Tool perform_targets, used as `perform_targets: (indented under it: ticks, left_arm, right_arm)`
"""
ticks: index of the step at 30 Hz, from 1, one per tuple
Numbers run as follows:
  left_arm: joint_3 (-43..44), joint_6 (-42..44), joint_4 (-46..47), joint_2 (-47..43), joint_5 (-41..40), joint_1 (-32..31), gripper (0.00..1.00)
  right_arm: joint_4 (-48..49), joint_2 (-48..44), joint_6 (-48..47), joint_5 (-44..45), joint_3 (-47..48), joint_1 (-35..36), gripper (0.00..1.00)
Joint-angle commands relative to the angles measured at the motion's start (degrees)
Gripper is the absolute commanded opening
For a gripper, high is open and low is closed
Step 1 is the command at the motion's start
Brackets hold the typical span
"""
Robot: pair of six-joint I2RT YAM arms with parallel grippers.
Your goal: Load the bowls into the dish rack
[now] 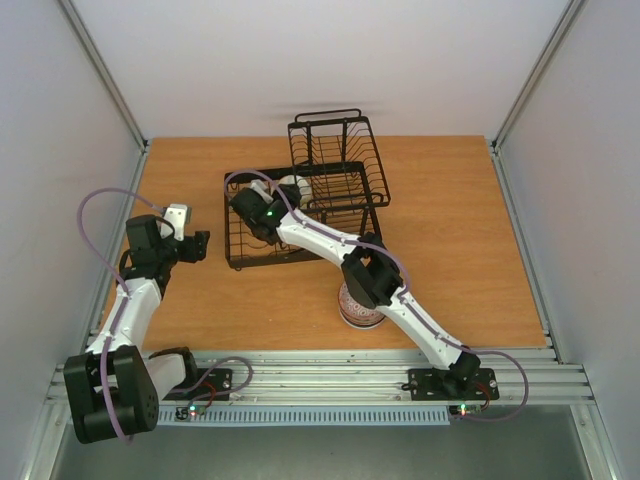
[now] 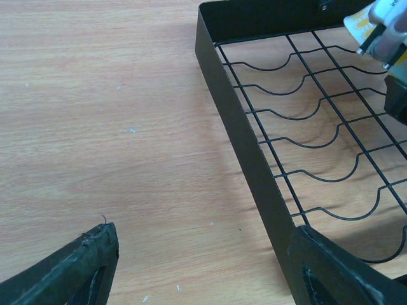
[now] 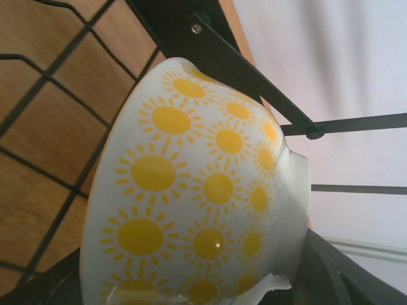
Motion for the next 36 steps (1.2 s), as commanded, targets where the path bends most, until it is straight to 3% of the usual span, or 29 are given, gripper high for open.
perform_targets:
  ticks: [1, 13, 15, 18, 25, 30, 36]
  left_arm:
    - [-0.3, 0.0, 2.2, -0.5, 1.1, 0.4, 0.75]
    - [0.0, 0.0, 1.8, -0.1, 1.4, 0.4, 0.75]
    - [0.1, 0.0, 1.7, 0.1, 1.4, 0.4, 0.74]
    - [0.1, 0.0, 1.6, 0.2, 1.5, 0.4, 0.75]
    - [0.3, 0.0, 1.5, 0.4, 1.5, 0.4, 0.74]
    - [0.4, 0.0, 1.5, 0.6, 1.5, 0.4, 0.75]
    - [0.4, 0.0, 1.5, 0.6, 1.5, 0.4, 0.75]
  right_arm:
    - [-2.9, 2.6, 0.9, 4.8, 5.7, -0.4, 0.05]
    - [-5.5, 4.8, 1.5, 5.0, 7.2, -2.0, 0.11]
    - [-5.9, 4.8, 1.9, 5.1, 7.2, -2.1, 0.24]
    - [-7.1, 4.6, 3.2, 4.0, 7.2, -2.1, 0.61]
    - [-9.1, 4.1, 5.7, 2.3, 7.1, -2.1, 0.96]
    - [-8.1, 2.2, 6.6, 0.0, 4.5, -1.9, 0.99]
    - [1.1, -3.7, 2.5, -1.0, -4.1, 0.3, 0.99]
